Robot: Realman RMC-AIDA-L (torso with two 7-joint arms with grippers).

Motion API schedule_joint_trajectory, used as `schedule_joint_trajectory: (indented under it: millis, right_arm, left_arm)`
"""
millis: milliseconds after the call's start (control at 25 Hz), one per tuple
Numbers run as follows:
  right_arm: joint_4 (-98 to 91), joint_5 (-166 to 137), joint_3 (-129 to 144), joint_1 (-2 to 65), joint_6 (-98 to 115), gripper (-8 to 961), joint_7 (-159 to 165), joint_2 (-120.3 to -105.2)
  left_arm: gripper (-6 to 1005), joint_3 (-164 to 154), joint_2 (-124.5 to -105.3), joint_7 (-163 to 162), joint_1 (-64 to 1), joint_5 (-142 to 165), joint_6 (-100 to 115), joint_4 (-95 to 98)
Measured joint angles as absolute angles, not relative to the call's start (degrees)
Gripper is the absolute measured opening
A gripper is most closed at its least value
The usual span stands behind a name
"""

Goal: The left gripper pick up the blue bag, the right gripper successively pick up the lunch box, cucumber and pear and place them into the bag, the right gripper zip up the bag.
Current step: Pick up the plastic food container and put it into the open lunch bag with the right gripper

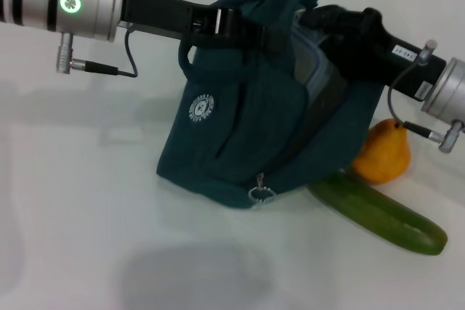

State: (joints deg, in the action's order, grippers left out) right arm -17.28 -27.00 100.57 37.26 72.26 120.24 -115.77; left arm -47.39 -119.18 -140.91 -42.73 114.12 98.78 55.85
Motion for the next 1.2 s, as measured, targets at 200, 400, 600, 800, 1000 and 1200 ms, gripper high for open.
schedule_joint_trajectory:
  millis: [200, 400, 600, 800, 1000, 1200]
  right_arm:
    - [-17.03, -29.14, 100.61, 37.62, 72.19, 95, 116.96, -115.82]
    - [-16.87, -29.88, 100.68, 37.76, 71.50, 95, 115.14, -115.84]
    - [-17.28, -30.52, 100.62, 38.54, 71.16, 95, 114.03, -115.75]
    - [-16.99, -30.53, 100.31, 40.29, 70.18, 95, 112.67, -115.43]
    - [-16.70, -31.32, 100.28, 41.62, 69.11, 95, 111.49, -114.91]
    - [-16.65, -31.34, 99.87, 41.78, 69.07, 115, 109.33, -114.45]
  left_arm:
    - [60, -47.43, -119.00, -140.86, -43.01, 112.19, 98.88, 55.31]
    - [60, -47.46, -118.65, -141.14, -42.82, 111.61, 99.03, 55.28]
    - [60, -47.46, -118.57, -140.82, -42.68, 111.60, 98.96, 55.28]
    - [60, -47.17, -118.55, -139.10, -42.34, 111.86, 97.66, 55.23]
    - [60, -47.10, -117.83, -138.24, -42.62, 111.92, 96.86, 53.15]
    - [60, -46.93, -117.64, -137.61, -42.73, 111.93, 96.27, 52.51]
